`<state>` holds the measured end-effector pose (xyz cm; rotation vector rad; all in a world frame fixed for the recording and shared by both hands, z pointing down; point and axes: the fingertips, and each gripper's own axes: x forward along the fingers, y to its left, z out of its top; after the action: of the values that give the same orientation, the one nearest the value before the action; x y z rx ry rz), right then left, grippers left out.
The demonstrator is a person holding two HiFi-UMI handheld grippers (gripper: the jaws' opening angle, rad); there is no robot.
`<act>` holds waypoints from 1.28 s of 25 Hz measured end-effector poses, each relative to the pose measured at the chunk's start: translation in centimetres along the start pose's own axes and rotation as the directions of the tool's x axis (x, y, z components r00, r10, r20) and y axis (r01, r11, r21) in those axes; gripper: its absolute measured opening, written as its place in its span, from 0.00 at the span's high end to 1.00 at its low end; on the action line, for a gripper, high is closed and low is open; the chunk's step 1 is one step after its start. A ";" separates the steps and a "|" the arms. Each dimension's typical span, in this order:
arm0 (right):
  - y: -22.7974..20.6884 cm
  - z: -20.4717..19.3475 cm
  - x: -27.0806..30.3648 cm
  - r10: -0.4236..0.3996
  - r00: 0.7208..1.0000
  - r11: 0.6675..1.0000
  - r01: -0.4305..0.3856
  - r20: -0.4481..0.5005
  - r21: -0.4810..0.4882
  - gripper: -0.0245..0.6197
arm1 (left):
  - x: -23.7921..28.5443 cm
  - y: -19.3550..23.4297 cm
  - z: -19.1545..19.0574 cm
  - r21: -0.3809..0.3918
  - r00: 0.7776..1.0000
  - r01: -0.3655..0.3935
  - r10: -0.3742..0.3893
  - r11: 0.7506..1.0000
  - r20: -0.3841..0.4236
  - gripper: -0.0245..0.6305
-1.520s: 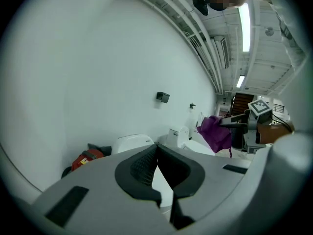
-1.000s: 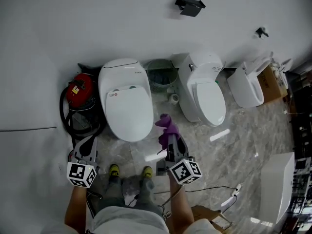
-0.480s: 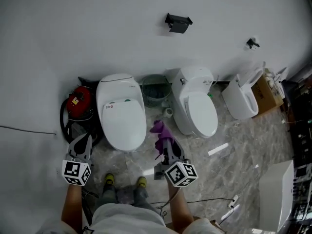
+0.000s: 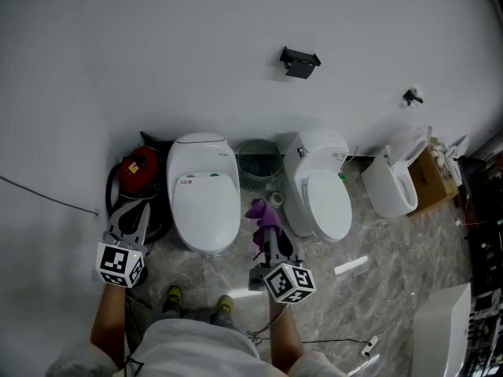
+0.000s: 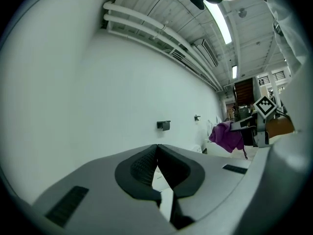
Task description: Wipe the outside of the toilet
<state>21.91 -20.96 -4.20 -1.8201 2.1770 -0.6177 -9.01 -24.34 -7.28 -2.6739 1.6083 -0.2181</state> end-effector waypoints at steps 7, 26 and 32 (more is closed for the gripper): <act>1.0 0.6 0.3 0.005 1.000 1.000 -0.004 0.015 -0.021 0.88 | -1.3 2.0 2.2 0.039 0.999 -0.026 0.025 0.999 0.036 0.94; 3.0 2.6 -0.7 -0.009 0.999 0.994 0.014 0.049 -0.109 0.88 | -2.5 3.2 4.7 0.016 0.994 -0.043 0.041 0.999 0.106 0.94; 3.8 2.1 -1.2 -0.003 0.999 0.993 0.008 0.039 -0.117 0.88 | -3.6 3.6 5.1 -0.009 0.991 -0.049 0.050 0.999 0.122 0.94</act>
<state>19.76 -19.60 -7.93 -1.8801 2.2267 -0.4602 -13.19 -23.21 -12.99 -2.5921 1.6387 -0.0480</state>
